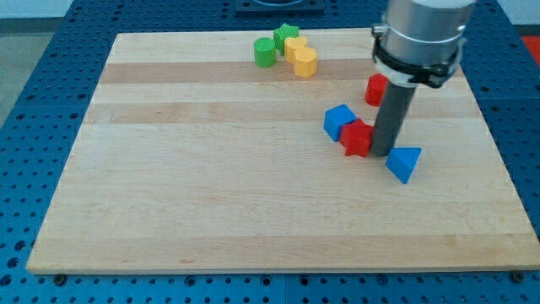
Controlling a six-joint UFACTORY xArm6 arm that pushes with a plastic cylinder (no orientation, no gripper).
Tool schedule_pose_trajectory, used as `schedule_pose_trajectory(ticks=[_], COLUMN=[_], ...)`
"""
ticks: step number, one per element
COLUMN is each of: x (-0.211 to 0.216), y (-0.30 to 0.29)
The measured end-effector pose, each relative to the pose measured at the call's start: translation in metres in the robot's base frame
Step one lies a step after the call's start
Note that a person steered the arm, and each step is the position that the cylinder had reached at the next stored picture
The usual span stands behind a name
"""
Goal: Move the blue triangle slightly to the right
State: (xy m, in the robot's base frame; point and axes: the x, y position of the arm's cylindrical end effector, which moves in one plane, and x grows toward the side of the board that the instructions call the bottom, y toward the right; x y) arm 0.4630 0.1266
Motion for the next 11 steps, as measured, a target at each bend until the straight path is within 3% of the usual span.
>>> schedule_pose_trajectory(ticks=[3, 5, 11], x=[-0.003, 0.027, 0.001], y=[-0.006, 0.005, 0.072])
